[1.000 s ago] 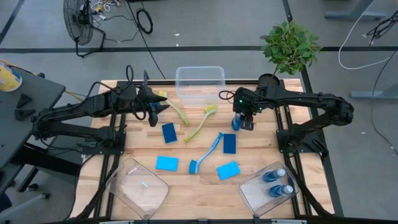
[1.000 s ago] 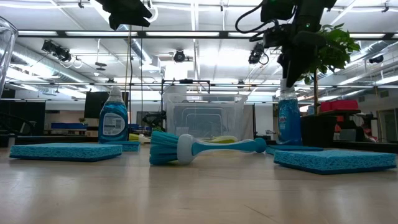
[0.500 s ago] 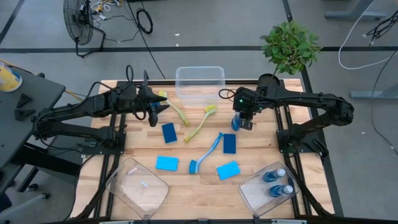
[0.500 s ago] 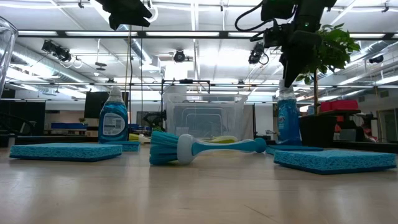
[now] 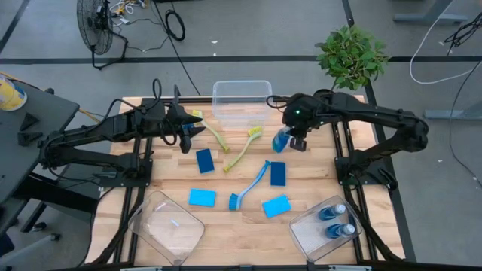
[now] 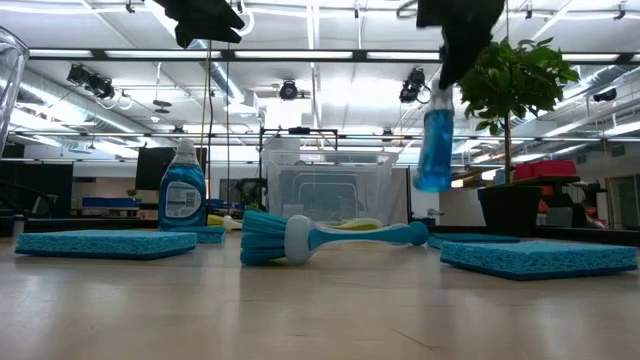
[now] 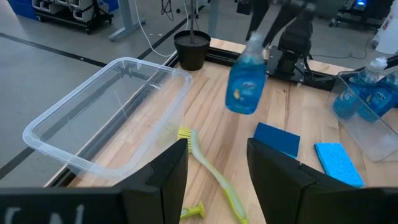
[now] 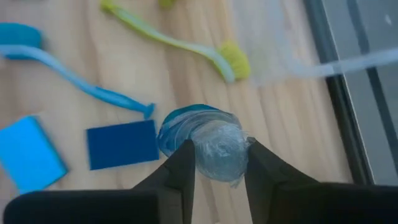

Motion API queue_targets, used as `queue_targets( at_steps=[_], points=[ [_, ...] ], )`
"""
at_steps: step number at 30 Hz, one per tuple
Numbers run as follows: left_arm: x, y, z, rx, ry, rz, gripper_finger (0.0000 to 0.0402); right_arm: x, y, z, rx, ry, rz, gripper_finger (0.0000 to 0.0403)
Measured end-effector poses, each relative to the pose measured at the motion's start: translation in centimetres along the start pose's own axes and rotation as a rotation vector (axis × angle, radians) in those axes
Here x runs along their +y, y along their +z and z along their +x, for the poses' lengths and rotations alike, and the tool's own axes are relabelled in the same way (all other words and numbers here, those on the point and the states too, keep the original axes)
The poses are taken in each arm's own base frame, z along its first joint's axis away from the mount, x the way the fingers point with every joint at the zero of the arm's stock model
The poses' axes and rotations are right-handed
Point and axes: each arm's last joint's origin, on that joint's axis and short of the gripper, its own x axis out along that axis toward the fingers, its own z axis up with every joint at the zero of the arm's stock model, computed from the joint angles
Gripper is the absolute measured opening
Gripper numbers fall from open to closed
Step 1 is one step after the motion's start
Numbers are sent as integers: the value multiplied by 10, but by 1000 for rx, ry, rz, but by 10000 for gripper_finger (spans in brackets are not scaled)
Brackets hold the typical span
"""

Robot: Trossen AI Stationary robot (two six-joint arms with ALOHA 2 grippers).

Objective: Pick & Place Kitchen Sink Supplies
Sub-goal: Put the blue dishwashing liquid into the bottom right transparent bin

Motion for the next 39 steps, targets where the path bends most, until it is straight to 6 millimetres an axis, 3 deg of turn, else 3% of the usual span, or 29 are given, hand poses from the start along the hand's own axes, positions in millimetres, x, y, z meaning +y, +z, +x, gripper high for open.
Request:
queue_targets(
  at_steps=[9,14,22,39],
  points=[
    [0,0,0,0,0,0,170,28,7,-69,-50,111,-29,93],
    [0,0,0,0,1,0,170,51,3,-96,-76,173,-73,93],
    [0,0,0,0,1,-3,170,91,-14,-110,8,326,-136,93],
    [0,0,0,-1,2,-26,170,153,-50,-131,135,450,91,91]
  ],
)
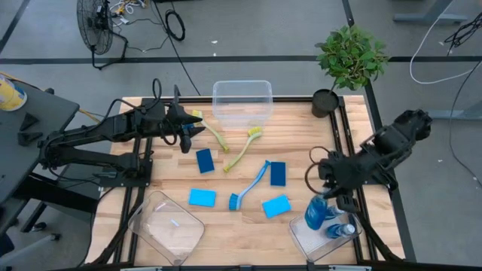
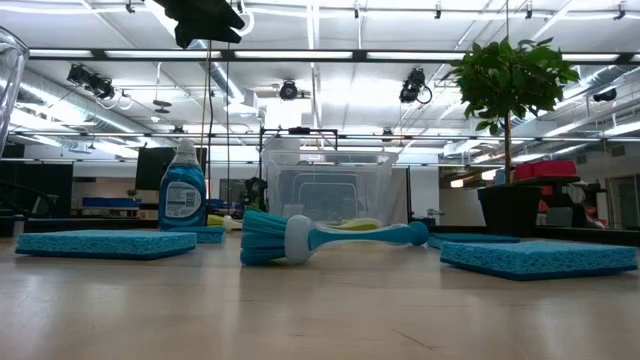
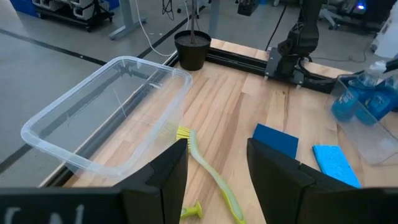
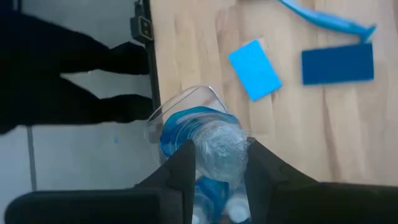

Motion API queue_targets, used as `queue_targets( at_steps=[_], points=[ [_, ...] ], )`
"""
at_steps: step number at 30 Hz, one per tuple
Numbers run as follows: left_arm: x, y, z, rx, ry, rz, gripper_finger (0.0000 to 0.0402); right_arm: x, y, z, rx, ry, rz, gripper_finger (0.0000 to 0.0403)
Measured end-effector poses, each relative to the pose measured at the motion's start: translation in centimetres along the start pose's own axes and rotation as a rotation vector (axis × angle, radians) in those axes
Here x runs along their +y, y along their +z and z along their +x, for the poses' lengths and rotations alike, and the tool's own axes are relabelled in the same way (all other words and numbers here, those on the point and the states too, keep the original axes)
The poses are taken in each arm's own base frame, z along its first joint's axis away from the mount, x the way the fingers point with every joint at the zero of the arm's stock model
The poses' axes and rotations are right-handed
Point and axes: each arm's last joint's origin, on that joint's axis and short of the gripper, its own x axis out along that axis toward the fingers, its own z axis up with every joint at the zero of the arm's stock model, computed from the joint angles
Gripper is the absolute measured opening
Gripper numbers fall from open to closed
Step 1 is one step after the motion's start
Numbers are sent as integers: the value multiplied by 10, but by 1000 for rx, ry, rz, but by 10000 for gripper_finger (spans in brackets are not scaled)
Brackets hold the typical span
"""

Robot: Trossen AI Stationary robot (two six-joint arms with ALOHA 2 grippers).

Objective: Pick & Place Kitchen Sink Supplies
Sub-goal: Put the blue dishwashing liquid into the bottom right transparent bin

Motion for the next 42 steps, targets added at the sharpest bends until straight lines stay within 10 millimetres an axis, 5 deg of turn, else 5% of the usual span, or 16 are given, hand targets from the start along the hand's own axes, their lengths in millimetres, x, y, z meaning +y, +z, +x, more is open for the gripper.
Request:
queue_targets(
  at_steps=[8,23,42],
  points=[
    [0,0,0,-2,10,-1,170,24,-10,19,30,9,154,91],
    [0,0,0,-2,11,-9,170,66,-15,90,124,-165,278,91],
    [0,0,0,-2,11,-2,170,94,-40,157,109,-418,441,91]
  ],
)
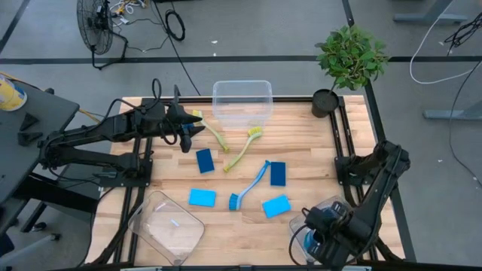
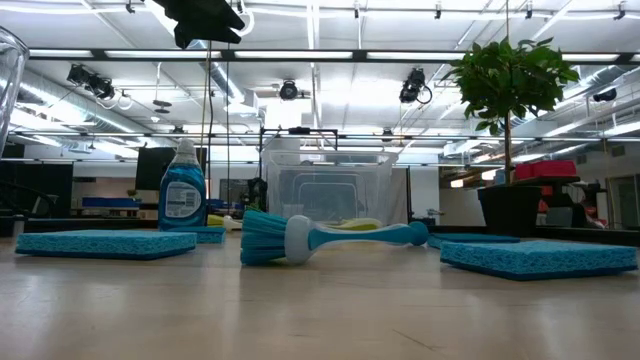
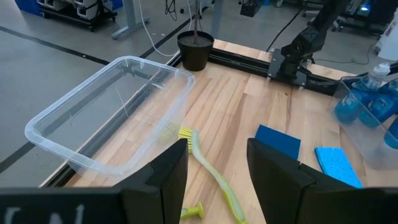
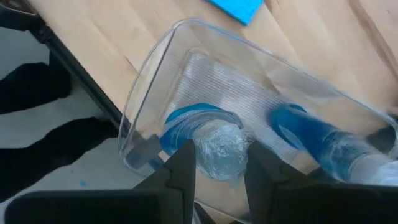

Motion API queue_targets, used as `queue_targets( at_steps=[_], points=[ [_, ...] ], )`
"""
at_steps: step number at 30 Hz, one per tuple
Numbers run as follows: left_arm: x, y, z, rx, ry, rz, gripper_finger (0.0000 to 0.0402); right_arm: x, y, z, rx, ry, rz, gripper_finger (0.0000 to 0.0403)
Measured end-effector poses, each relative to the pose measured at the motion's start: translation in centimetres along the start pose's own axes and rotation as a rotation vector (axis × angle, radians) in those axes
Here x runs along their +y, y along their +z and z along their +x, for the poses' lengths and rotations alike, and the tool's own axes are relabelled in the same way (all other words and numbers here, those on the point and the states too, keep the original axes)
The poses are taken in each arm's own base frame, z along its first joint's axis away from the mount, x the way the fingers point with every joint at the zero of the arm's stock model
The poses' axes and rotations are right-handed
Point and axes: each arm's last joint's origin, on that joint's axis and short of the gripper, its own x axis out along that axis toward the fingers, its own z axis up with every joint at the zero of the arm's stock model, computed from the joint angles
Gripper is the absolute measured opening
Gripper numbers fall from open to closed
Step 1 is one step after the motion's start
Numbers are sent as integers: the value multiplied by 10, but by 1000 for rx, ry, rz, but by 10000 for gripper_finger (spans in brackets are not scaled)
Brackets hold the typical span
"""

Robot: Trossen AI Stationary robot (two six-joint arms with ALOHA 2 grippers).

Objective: Pick & Place Kitchen Sink Supplies
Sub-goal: Put the blue dishwashing liquid into the bottom right transparent bin

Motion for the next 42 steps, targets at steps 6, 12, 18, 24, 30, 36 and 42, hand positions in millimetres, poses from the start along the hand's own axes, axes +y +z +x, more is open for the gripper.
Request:
queue_targets(
  at_steps=[6,12,18,24,30,36,42],
  points=[
    [0,0,0,0,0,0,170,4,-9,5,9,-16,127,91],
    [0,0,0,0,0,2,170,1,-19,4,10,-41,241,91],
    [0,0,0,0,0,3,170,-2,-21,4,-4,-67,286,91],
    [0,0,0,0,0,3,170,1,-21,9,-28,-84,284,90],
    [0,0,0,0,1,3,170,10,-25,22,-32,-102,273,90],
    [0,0,0,0,1,2,170,11,-32,23,-51,-102,278,90],
    [0,0,0,-1,1,2,170,12,-35,24,-45,-92,272,115]
  ],
)
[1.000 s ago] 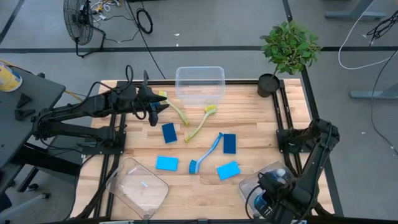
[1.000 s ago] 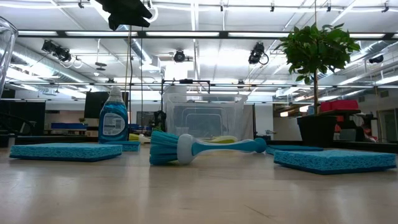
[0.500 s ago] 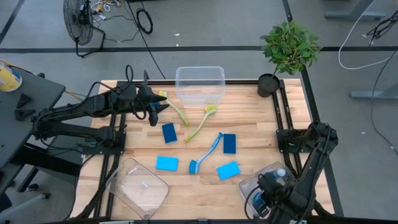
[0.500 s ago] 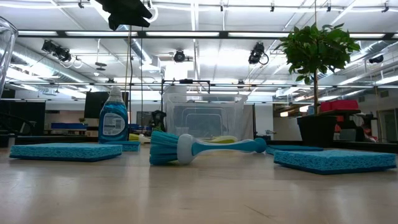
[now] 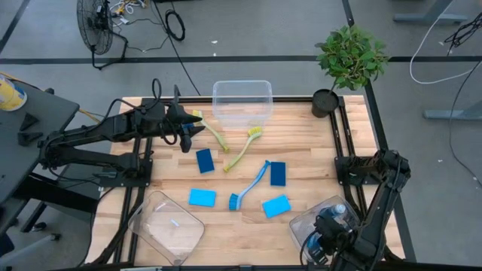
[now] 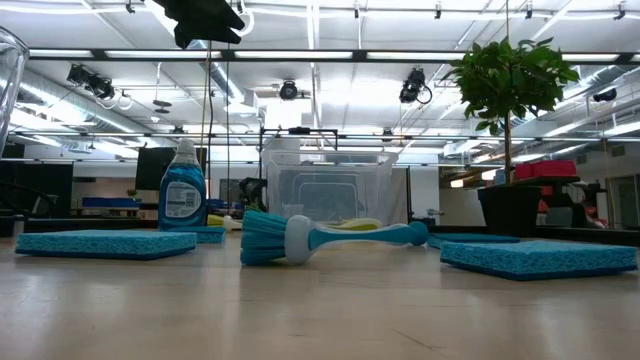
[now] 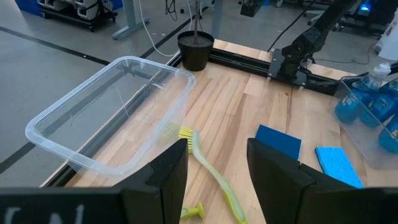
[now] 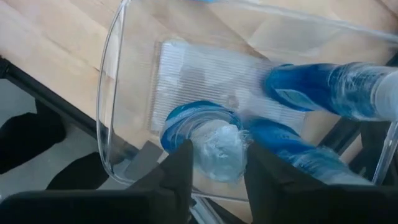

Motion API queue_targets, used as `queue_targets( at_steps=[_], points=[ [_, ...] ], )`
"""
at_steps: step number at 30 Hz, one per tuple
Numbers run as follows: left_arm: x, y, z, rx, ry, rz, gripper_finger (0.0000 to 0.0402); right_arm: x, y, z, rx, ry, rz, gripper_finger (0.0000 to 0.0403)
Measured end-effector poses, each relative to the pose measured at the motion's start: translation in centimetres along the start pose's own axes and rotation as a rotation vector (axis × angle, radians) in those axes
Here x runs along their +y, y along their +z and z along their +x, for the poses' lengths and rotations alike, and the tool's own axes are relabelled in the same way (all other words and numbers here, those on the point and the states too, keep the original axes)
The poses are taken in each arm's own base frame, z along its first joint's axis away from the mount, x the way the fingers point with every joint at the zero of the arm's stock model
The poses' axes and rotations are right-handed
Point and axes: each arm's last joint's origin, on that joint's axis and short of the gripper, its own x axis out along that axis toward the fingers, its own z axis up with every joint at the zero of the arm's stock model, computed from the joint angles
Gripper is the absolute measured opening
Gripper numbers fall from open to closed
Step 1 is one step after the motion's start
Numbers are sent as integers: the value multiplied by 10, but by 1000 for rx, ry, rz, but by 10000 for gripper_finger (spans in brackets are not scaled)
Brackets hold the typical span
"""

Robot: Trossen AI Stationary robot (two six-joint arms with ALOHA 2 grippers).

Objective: Pick & Place Kitchen Sink Supplies
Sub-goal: Put the blue dishwashing liquid into the bottom right transparent bin

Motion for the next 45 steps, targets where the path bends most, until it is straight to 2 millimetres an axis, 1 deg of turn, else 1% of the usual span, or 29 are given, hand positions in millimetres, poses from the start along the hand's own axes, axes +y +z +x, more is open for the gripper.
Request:
queue_targets(
  at_steps=[6,11,15,19,25,29,34,40,45],
  points=[
    [0,0,0,0,0,0,170,6,-3,4,18,31,-16,188],
    [0,0,0,0,0,-1,170,11,-4,3,-2,107,-71,218],
    [0,0,0,0,0,-1,170,12,-3,3,-26,114,-113,226],
    [0,0,0,0,0,-1,170,11,-1,3,-33,95,-144,226],
    [0,0,0,0,0,-1,170,10,-1,1,-1,104,-149,224],
    [0,0,0,0,0,-1,170,6,2,-8,8,130,-160,223],
    [0,0,0,0,0,-1,170,0,8,-19,-33,184,-177,224],
    [0,0,0,0,0,-1,170,-3,17,-29,-71,233,-243,244],
    [0,0,0,0,-1,0,170,-2,30,-30,-121,227,-293,268]
  ],
)
